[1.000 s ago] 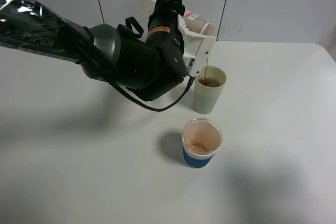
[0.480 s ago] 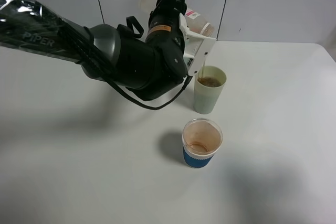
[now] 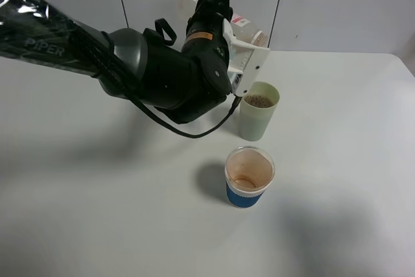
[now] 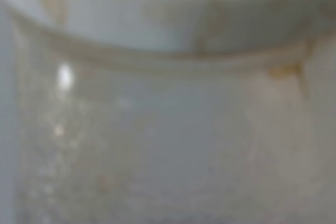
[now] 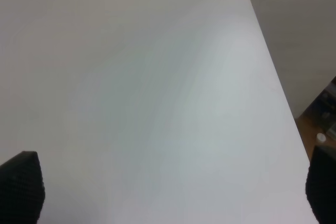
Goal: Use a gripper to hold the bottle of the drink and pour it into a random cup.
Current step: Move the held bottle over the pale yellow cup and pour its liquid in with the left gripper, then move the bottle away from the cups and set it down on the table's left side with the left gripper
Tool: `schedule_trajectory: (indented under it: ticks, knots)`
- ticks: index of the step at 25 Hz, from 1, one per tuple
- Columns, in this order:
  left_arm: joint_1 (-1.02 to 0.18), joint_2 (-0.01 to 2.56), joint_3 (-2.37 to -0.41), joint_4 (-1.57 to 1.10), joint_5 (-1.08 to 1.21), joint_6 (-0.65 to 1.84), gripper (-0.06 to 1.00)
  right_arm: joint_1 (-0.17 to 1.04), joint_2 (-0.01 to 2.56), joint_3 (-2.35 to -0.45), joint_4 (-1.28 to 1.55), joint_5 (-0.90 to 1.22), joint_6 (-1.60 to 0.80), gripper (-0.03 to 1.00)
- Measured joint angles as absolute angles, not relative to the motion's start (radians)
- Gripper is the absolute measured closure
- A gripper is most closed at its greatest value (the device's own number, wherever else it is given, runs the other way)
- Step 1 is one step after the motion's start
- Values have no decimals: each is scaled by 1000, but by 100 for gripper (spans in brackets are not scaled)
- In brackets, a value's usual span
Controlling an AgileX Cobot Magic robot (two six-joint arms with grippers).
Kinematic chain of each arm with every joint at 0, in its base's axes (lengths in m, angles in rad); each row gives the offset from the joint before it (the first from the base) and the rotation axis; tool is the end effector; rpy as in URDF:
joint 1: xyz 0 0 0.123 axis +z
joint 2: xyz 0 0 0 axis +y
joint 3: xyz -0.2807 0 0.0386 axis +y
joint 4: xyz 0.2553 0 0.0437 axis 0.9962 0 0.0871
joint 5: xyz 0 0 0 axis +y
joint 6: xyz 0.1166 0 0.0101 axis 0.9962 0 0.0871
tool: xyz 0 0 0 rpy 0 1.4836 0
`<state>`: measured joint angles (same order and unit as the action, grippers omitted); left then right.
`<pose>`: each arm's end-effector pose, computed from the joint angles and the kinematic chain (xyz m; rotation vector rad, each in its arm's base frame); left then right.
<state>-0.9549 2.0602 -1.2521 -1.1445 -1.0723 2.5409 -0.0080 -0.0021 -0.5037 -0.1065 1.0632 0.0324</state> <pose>0.3329 -0.3085 0.1931 1.4119 1.1047 1.3239 0.0253 -0.0111 0.2703 0.0466 2.0377 -0.1121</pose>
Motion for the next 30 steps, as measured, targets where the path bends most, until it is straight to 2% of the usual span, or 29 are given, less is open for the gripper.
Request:
schedule_trajectory:
  ticks: [11,18,23,26,30]
  knots:
    - [-941,1978,-1252,-1275,-751,2363,62,-8,-2,-504,-107,1063,32,-2]
    - [-858,1899,-1252,-1317,-494,2162,62,-8,-2,-504,-107,1063,32,-2]
    - [-752,1840,-1252,-1233,-189,1840,62,-8,-2,-504,-107,1063,32,-2]
    - [-679,1826,-1252,-1027,10,1515,62,-8,-2,-504,-107,1063,32,-2]
    - [-602,1815,-1252,-685,154,1069,62,-8,-2,-504,-107,1063,32,-2]
